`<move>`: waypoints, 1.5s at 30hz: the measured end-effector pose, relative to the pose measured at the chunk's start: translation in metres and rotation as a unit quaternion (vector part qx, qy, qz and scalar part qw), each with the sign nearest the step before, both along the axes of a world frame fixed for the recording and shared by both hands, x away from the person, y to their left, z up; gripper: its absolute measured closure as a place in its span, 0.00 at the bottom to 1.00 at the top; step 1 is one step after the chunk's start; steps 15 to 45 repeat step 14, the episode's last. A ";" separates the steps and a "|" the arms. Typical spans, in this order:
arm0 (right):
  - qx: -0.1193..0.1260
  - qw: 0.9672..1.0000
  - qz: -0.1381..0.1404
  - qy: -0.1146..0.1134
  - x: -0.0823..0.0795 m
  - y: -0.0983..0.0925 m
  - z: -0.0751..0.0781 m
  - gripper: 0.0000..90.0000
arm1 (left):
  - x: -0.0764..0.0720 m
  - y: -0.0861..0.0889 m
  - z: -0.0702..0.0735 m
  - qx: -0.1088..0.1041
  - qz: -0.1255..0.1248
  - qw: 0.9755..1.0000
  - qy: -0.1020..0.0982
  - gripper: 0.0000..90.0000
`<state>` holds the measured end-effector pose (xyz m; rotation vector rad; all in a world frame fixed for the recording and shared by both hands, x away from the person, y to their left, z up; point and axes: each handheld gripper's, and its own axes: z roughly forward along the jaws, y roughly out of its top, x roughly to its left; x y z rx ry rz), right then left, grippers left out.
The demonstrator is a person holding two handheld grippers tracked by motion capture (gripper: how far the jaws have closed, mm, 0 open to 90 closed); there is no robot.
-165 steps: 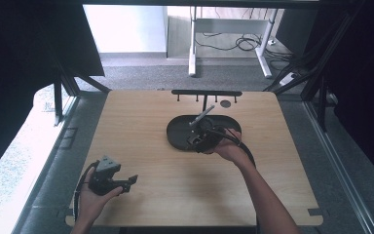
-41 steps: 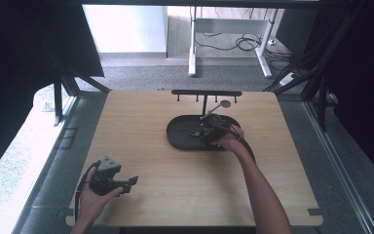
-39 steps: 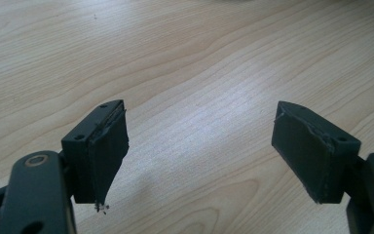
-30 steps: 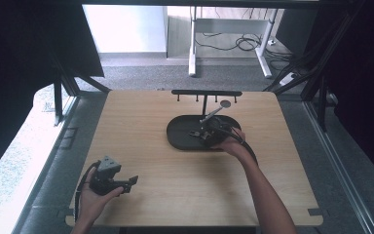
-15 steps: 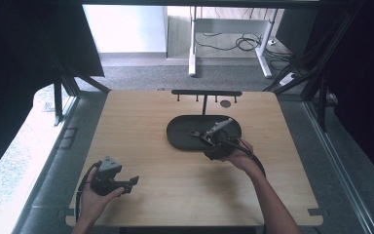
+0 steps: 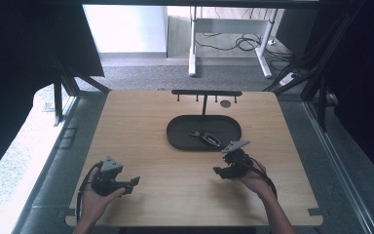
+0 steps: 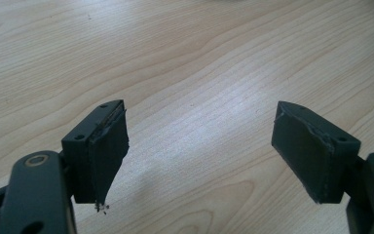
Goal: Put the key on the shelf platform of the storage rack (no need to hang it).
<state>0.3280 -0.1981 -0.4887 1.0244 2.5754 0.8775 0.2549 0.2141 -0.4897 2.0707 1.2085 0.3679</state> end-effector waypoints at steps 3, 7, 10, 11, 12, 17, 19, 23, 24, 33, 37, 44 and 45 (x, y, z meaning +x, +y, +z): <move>0.008 1.000 -0.003 0.003 -0.007 -0.006 -0.007 0.45 | 0.000 0.000 0.000 0.000 0.001 1.000 0.000 0.24; 0.011 1.000 -0.006 0.006 -0.010 -0.011 -0.014 0.45 | 0.000 -0.001 0.000 0.001 0.001 1.000 0.000 0.24; 0.023 1.000 -0.012 -0.001 -0.012 -0.013 -0.010 0.45 | 0.000 -0.001 0.000 0.002 0.002 1.000 -0.001 0.24; 0.026 1.000 -0.013 -0.005 -0.013 -0.014 -0.008 0.45 | 0.000 -0.001 0.000 0.003 0.002 1.000 -0.001 0.24; 0.027 0.999 -0.014 -0.009 -0.014 -0.014 -0.007 0.43 | 0.000 -0.002 0.000 0.002 0.001 1.000 0.000 0.24; 0.029 0.999 -0.022 -0.020 -0.016 -0.018 -0.006 0.41 | 0.000 -0.002 0.000 0.001 -0.001 1.000 0.000 0.24; 0.029 0.999 -0.022 -0.020 -0.016 -0.018 -0.006 0.41 | 0.000 -0.002 0.000 0.001 -0.001 1.000 0.000 0.24; 0.029 0.999 -0.022 -0.020 -0.016 -0.018 -0.006 0.41 | 0.000 -0.002 0.000 0.001 -0.001 1.000 0.000 0.24; 0.029 0.999 -0.022 -0.020 -0.016 -0.018 -0.006 0.41 | 0.000 -0.002 0.000 0.001 -0.001 1.000 0.000 0.24; 0.029 0.999 -0.022 -0.020 -0.016 -0.018 -0.006 0.41 | 0.000 -0.002 0.000 0.001 -0.001 1.000 0.000 0.24; 0.029 0.999 -0.022 -0.020 -0.016 -0.018 -0.006 0.41 | 0.000 -0.002 0.000 0.001 -0.001 1.000 0.000 0.24; 0.029 0.999 -0.022 -0.020 -0.016 -0.018 -0.006 0.41 | 0.000 -0.002 0.000 0.001 -0.001 1.000 0.000 0.24; 0.029 0.999 -0.022 -0.020 -0.016 -0.018 -0.006 0.41 | 0.000 -0.002 0.000 0.001 -0.001 1.000 0.000 0.24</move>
